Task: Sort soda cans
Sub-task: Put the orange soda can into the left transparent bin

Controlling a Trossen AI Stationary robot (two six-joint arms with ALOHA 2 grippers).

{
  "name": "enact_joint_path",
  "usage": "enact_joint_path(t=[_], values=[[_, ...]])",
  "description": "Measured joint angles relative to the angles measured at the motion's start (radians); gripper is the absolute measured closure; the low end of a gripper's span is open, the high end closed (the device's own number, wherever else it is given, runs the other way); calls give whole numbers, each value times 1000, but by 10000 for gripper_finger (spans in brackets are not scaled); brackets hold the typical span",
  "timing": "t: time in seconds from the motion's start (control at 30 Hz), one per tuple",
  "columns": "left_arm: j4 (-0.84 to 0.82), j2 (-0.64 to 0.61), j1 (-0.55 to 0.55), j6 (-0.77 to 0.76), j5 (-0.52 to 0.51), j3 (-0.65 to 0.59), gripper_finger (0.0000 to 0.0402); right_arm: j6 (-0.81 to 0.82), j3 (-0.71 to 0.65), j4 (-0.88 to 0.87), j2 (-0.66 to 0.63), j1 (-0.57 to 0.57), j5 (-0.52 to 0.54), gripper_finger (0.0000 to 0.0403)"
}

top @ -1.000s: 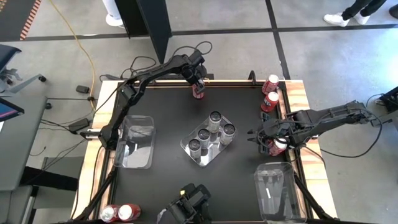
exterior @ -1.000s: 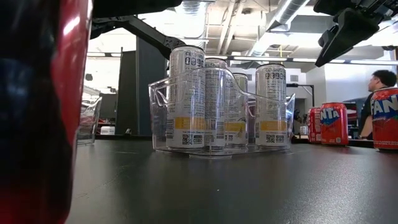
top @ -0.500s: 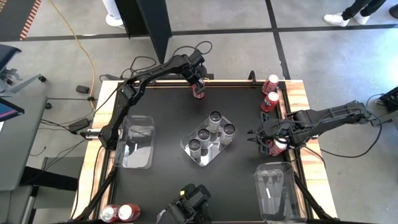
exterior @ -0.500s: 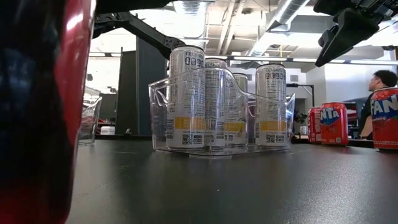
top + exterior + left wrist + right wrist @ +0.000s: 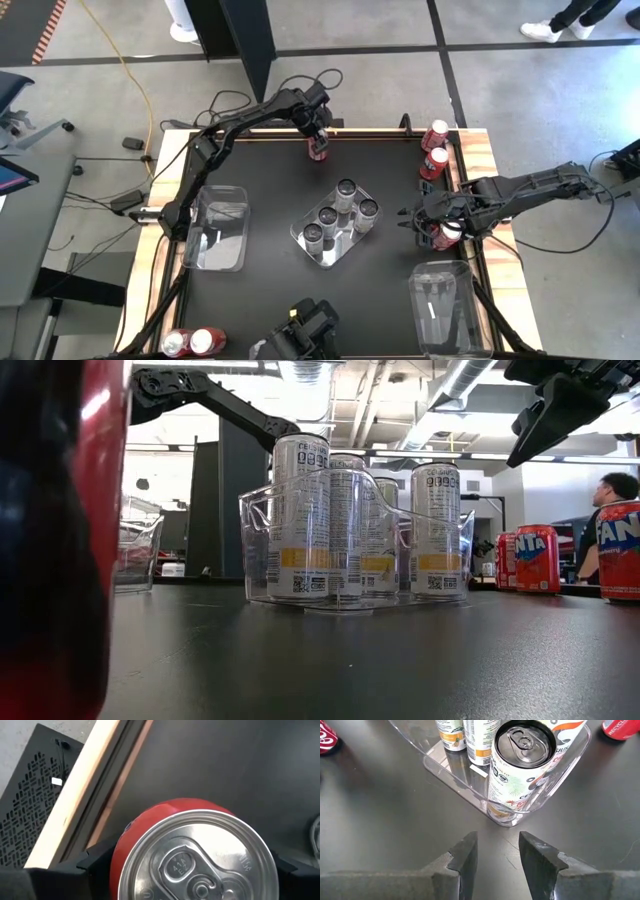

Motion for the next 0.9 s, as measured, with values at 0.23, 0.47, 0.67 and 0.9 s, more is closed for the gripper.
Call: enact_joint_path(t=[0.23, 0.47, 0.67, 0.9], values=[[3, -35, -6, 0, 0, -1, 94, -1, 0, 0, 0, 0, 0, 242], [-44, -68, -24, 5, -11, -1, 94, -1, 0, 0, 0, 0, 0, 242], [-103, -119, -42, 12, -52, -1, 94, -8, 0, 2, 0, 0, 0, 242], [-151, -197, -65, -5, -83, -1, 94, -8, 0, 4, 0, 0, 0, 242]])
